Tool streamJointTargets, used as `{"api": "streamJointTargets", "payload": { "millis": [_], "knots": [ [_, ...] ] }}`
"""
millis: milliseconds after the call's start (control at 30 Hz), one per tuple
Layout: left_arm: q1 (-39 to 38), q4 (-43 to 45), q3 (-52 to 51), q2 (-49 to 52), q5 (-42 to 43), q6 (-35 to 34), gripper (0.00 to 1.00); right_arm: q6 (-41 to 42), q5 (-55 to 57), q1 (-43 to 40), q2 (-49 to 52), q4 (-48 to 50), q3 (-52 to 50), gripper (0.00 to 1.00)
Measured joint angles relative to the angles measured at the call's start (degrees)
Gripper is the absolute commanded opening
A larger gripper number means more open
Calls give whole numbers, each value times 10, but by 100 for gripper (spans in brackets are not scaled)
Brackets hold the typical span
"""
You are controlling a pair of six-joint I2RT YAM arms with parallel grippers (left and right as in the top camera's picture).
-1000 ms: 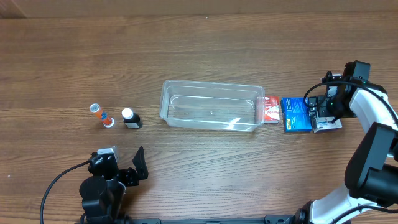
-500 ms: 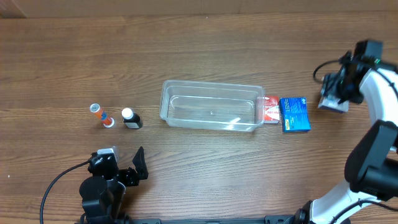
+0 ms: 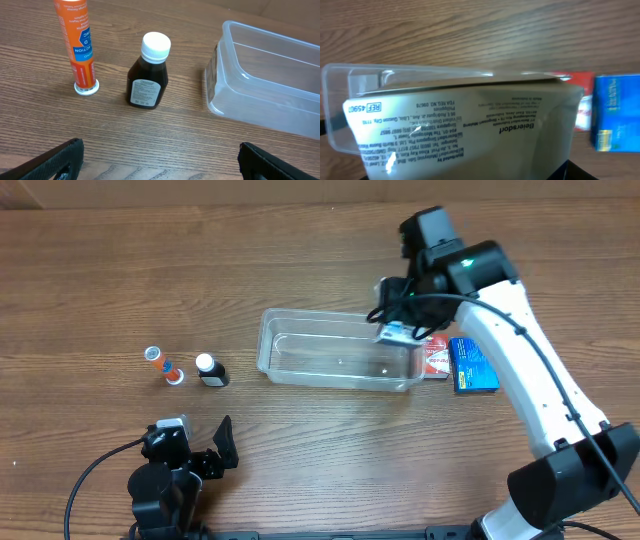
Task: Pack container
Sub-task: 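Carry the white box with the right gripper into the container and release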
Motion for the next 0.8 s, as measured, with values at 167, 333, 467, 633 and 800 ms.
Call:
{"api": "streamJointTargets", "payload": {
  "millis": [167,333,467,633,800],
  "knots": [
    [0,0,0,0,0,0,100,57,5,15,9,49,-94,66],
    [0,0,0,0,0,0,100,52,10,15,13,115,-183,67],
    [0,0,0,0,0,0,100,40,10,15,13,176,-216,67],
    [0,0,0,0,0,0,100,9,45,15,13,207,-231,67],
    [0,0,0,0,0,0,100,-27,72,15,13,223,-236,67]
  ]
}}
